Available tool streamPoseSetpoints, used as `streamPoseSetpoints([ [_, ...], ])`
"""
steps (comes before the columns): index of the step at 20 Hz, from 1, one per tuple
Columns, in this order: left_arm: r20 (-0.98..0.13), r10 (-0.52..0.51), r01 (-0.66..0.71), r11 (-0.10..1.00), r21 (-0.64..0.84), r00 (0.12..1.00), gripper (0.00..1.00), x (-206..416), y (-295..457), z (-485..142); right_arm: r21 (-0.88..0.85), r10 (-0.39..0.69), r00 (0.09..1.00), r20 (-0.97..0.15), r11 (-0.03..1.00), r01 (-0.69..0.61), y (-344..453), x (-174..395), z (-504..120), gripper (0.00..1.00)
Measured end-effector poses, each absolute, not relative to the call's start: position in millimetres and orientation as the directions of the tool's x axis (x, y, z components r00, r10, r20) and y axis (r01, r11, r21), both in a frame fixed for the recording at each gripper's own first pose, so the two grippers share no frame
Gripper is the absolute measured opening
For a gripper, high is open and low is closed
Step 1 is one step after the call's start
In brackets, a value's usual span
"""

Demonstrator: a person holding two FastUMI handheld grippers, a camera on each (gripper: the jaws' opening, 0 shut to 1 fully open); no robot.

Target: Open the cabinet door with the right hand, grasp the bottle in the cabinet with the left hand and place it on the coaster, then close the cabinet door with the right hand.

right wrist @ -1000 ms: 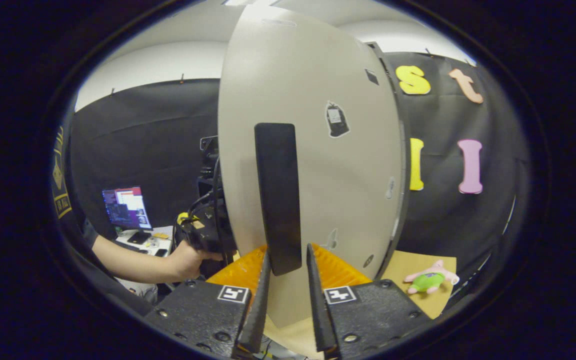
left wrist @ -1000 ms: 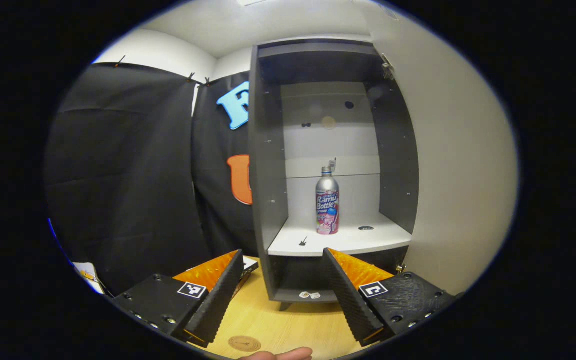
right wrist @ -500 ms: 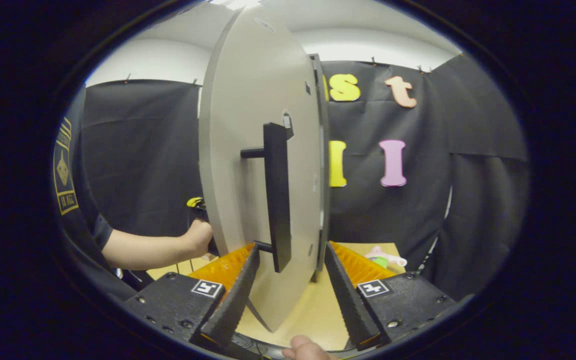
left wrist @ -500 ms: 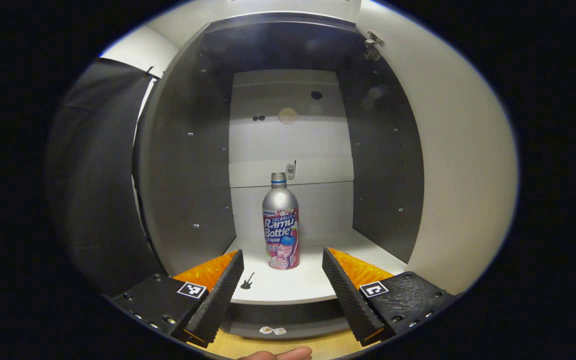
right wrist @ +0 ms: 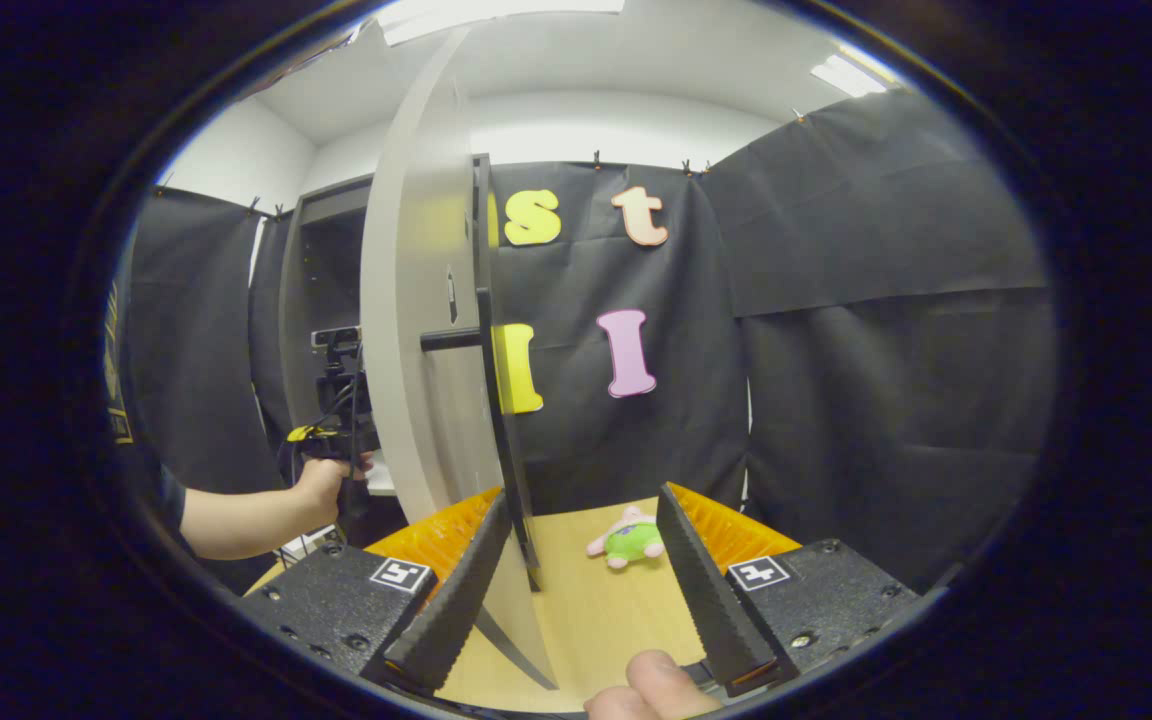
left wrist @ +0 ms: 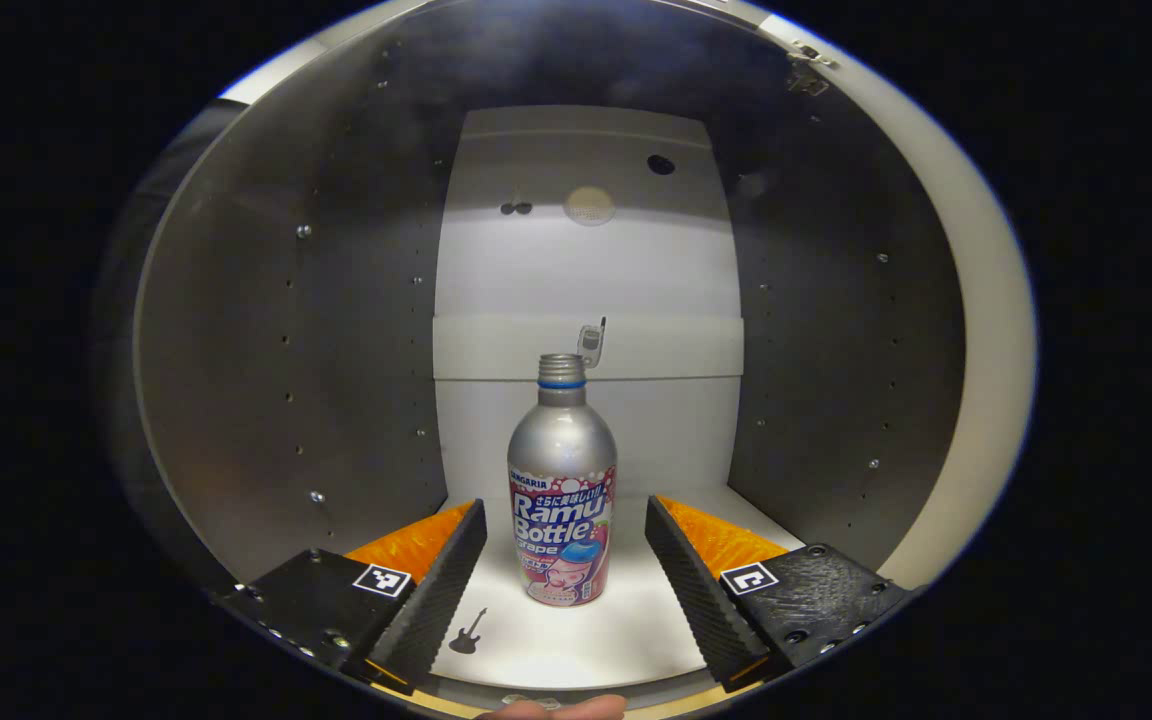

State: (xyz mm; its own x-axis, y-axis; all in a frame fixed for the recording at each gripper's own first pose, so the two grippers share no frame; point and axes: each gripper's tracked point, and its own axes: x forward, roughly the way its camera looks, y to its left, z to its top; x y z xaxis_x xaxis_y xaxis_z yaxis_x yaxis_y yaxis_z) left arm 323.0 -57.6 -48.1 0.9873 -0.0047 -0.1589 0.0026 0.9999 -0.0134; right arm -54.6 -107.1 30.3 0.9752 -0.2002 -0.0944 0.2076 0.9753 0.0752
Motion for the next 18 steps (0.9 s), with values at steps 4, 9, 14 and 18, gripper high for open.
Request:
streamPoseSetpoints([
  [4,-0.153,0.007,-0.005,1.000,0.013,0.988,0.95,345.5,-58.3,-41.2,0.073,-0.227,0.969,-0.099,0.969,0.235,-109.8,-52.8,30.0,0.93],
  [9,-0.176,0.029,-0.024,0.999,0.036,0.984,0.94,358.9,-61.1,-49.2,0.055,-0.236,0.966,-0.102,0.969,0.242,-110.4,-52.6,31.3,0.91],
  [14,-0.188,0.034,-0.030,0.999,0.027,0.982,0.78,352.1,-57.3,-46.0,0.032,-0.229,0.967,-0.113,0.972,0.234,-111.2,-50.1,32.0,0.93],
  [18,-0.117,0.020,-0.019,1.000,0.010,0.993,0.78,316.4,-49.2,-10.3,0.037,-0.215,0.970,-0.115,0.975,0.221,-109.2,-48.1,31.2,0.93],
])
